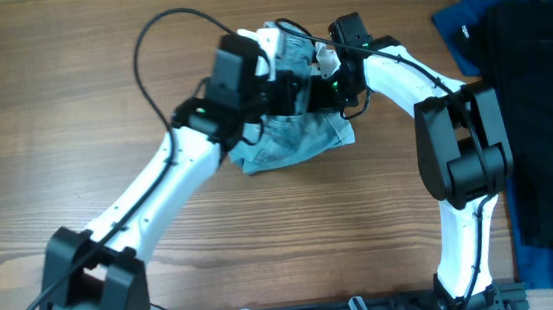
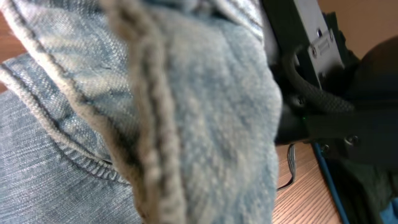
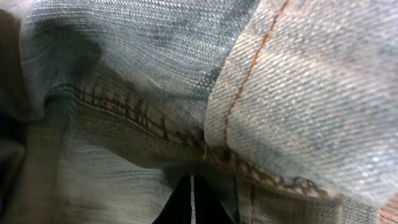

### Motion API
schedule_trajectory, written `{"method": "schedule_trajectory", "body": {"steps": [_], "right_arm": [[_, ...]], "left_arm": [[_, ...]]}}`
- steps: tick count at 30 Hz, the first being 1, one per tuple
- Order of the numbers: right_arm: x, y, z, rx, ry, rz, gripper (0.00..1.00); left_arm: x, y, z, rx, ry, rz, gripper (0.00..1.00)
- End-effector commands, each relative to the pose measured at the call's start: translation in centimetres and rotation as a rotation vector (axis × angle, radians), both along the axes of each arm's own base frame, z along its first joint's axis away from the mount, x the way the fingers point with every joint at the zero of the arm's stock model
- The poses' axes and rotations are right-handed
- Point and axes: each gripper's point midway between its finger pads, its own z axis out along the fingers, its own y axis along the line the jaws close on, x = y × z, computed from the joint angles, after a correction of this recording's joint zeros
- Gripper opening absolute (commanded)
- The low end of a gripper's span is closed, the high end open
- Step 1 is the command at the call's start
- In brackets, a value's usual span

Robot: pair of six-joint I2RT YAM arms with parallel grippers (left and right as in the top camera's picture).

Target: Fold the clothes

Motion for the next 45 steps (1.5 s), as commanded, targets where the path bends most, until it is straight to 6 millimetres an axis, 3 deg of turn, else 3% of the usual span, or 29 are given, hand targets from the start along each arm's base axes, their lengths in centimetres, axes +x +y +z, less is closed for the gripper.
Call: {"method": "schedule_trajectory", "body": {"steps": [1,5,7,9,12,14,15,18,19,24,28,34,36,41,45], "right_arm": [[-2.4,-0.3,-4.3,-0.084,0.096,0.012,0.04],[-2.3,-0.3,-4.2,-0.080,0.091,0.012,0.04],[-1.6,0.0,-2.9,-0.046,0.074,0.009,0.04],[0.2,-0.3,0.5,-0.008,0.025,-0.013,0.04],[3.5,-2.2,8.4,0.025,-0.106,-0.068,0.04],[4.3,-3.2,11.4,0.036,-0.160,-0.091,0.04],[4.9,-4.1,13.7,0.045,-0.206,-0.111,0.05],[5.5,-6.2,16.5,0.049,-0.268,-0.155,0.15],[5.4,-6.7,16.8,0.049,-0.272,-0.165,0.16],[4.6,-7.6,16.5,0.026,-0.255,-0.136,0.17],[3.6,-7.7,16.0,0.006,-0.231,-0.084,0.17],[1.0,-6.6,15.2,0.007,-0.176,0.034,0.11],[0.1,-5.4,14.4,0.005,-0.158,0.076,0.04],[-4.0,-1.1,11.4,0.099,-0.026,0.172,0.04],[-6.1,0.4,10.2,0.125,0.029,0.213,0.04]], "left_arm": [[0.7,-1.7,-2.1,0.022,0.015,0.036,0.06],[0.9,-1.8,-3.8,0.038,0.042,0.040,0.16],[1.1,-1.6,-3.8,0.044,0.039,0.051,0.15],[1.2,-1.4,-3.8,0.045,0.042,0.070,0.12],[1.2,-1.4,-3.8,0.045,0.042,0.071,0.09],[1.2,-1.4,-3.8,0.045,0.042,0.071,0.11],[1.2,-1.4,-3.8,0.045,0.042,0.071,0.21],[1.2,-1.4,-3.8,0.045,0.042,0.071,1.00],[1.2,-1.4,-3.8,0.045,0.042,0.071,1.00],[2.1,0.3,-3.2,0.043,0.037,0.110,1.00],[1.9,4.3,-2.4,0.074,0.092,0.181,1.00],[-1.3,8.9,-6.2,0.217,0.299,0.211,1.00],[-1.3,9.1,-6.3,0.229,0.298,0.202,1.00],[-1.0,9.0,-6.9,0.229,0.299,0.203,0.97],[-0.9,8.9,-8.3,0.241,0.327,0.204,0.97]]}}
